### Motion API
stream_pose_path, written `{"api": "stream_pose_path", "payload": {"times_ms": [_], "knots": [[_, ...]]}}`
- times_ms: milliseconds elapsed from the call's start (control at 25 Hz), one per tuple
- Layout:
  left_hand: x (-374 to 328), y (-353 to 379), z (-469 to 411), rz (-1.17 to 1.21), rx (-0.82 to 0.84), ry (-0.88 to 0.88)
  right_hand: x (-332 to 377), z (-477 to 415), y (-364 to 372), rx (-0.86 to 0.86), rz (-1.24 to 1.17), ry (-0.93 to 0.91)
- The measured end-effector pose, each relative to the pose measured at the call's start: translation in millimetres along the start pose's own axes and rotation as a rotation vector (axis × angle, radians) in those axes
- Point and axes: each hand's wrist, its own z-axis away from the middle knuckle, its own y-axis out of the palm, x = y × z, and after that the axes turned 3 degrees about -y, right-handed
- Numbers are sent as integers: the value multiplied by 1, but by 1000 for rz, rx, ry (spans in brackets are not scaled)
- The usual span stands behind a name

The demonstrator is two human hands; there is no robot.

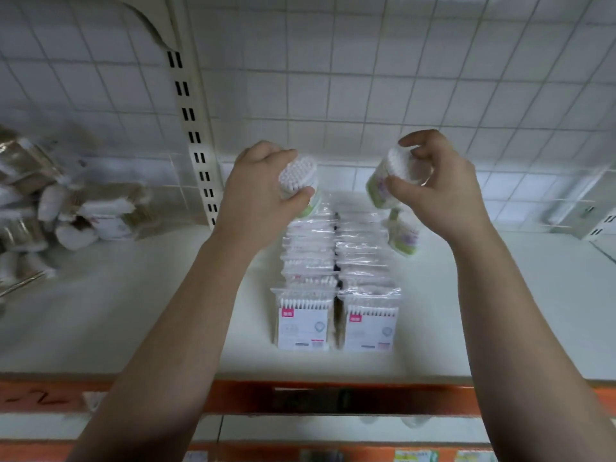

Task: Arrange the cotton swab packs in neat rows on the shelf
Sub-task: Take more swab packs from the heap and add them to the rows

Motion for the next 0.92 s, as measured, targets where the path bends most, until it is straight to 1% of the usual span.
{"api": "stream_pose_path", "payload": {"times_ms": [120, 200, 280, 400, 600, 680, 920], "knots": [[-25, 21, -2, 27, -3, 14, -30, 1, -27, 45, 6, 0], [-40, 34, -1, 38, 8, 12, -48, 5, -39, 113, -36, 48], [-53, 46, 1, 36, 16, 11, -65, 13, -45, 193, -40, 57], [-68, 58, 5, 25, 26, -2, -90, 25, -44, 277, -41, 50], [-86, 64, 13, 17, 27, -21, -122, 41, -29, 342, -30, 4], [-94, 67, 18, 26, 25, -24, -131, 43, -23, 350, -25, -12], [-114, 76, 33, 65, 50, 0, -143, 38, -15, 259, -59, -87]]}}
